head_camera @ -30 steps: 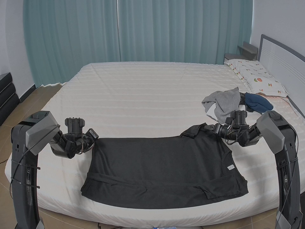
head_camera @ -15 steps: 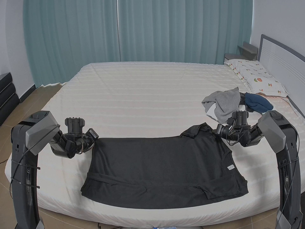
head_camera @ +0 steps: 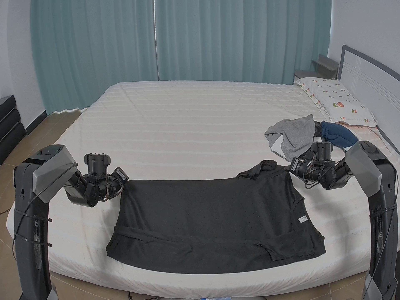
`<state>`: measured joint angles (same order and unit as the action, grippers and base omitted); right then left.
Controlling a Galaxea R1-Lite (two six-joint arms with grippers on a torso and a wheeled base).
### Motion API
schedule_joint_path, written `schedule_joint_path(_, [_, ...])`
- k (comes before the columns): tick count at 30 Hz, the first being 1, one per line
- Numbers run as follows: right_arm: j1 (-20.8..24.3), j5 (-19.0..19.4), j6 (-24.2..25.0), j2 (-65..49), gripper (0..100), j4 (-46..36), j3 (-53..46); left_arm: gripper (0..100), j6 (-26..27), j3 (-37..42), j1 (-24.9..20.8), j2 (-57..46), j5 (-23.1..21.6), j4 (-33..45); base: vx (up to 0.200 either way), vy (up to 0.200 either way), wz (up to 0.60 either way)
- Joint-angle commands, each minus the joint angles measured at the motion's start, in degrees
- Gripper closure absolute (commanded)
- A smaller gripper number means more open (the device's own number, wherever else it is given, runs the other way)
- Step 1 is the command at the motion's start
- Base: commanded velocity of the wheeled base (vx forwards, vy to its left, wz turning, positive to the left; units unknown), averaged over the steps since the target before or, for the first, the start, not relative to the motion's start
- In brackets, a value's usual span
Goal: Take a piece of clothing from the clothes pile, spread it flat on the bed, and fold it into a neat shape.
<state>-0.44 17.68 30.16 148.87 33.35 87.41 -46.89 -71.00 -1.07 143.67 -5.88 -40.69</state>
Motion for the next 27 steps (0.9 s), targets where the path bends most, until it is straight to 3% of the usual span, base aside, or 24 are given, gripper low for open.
schedule_joint_path(1, [-0.18,0.08,-0.01,-0.86,100,-0.04,-0.48,100,-0.05,-0.11,0.11,-0.14,0.08,0.00,0.000,0.000,0.00])
schedule_joint_path(10, [-0.35,-0.01,1.57,-1.92,100,2.77,-1.54,100,0.04,1.21,0.28,-1.11,0.08,-0.35,0.000,0.000,0.00])
schedule_joint_path(19, [-0.70,-0.19,3.06,-5.26,100,10.15,-8.83,100,0.30,4.46,0.19,-4.71,0.08,-0.79,0.000,0.000,0.00])
schedule_joint_path(27, [-1.32,-0.19,5.70,-7.10,100,13.58,-12.00,100,0.13,6.66,0.11,-5.41,0.08,-5.80,0.000,0.000,0.00])
